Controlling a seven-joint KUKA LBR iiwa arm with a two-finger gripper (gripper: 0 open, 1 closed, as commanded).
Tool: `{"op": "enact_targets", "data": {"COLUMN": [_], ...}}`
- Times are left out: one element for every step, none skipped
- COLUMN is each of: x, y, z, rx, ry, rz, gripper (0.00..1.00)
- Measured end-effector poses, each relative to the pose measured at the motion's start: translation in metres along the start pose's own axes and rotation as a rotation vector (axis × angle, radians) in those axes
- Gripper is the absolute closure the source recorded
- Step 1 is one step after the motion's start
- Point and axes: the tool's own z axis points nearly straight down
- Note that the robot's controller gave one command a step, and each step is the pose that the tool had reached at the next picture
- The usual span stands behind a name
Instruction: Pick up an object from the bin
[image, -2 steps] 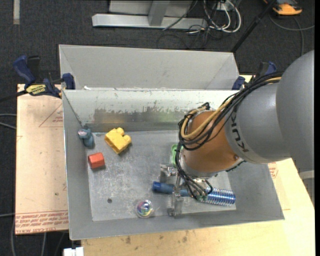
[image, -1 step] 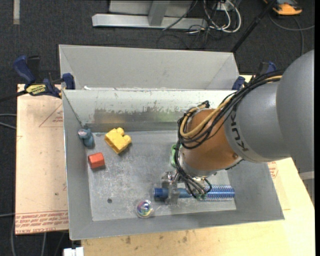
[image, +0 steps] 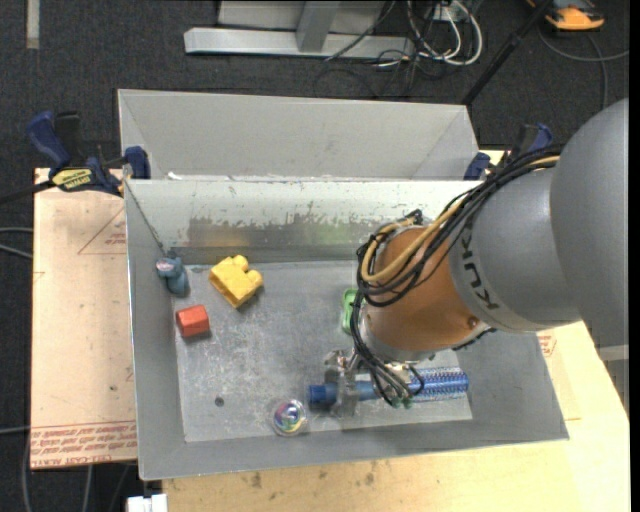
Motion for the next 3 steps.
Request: {"op": "enact_targets", "data": {"x": [-0.008,-0.007,-0.036], "y": [0.004,0.004,0.041], "z": [-0.280,-0.275,-0.104], "rx": [0.002,0.001,-0.001], "ry": [-0.012,-0.003,0.008], "rz": [-0.234,-0.234,-0.242], "gripper": [1.00,0.00,0.00]}}
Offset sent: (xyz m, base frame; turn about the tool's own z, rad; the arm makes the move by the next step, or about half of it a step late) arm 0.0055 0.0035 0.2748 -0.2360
